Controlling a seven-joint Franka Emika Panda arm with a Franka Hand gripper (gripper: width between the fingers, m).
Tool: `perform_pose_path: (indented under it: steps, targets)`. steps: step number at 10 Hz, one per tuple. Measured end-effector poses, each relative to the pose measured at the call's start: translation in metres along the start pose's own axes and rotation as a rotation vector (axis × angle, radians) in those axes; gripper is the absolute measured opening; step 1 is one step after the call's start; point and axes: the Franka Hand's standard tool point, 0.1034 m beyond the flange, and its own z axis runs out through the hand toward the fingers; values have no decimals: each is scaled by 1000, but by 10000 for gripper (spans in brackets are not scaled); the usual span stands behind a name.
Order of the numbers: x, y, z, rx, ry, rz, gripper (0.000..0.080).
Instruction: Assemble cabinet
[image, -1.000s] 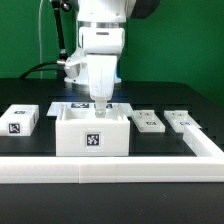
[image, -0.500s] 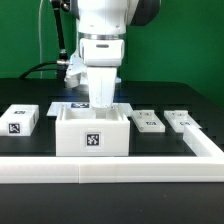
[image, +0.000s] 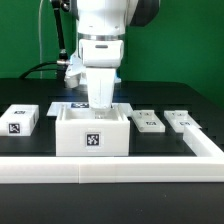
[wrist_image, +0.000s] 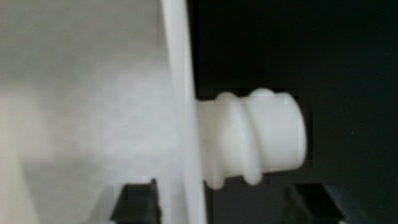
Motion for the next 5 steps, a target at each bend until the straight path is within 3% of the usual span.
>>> perform_pose_path:
  steps: [1, 2, 3, 5]
  targets:
    - [0, 0, 0, 0, 0, 0, 264]
    - [0, 0, 0, 0, 0, 0, 85]
    - [0, 1, -1, -5, 0, 0, 38]
    - [0, 3, -1, -12, 1, 0, 38]
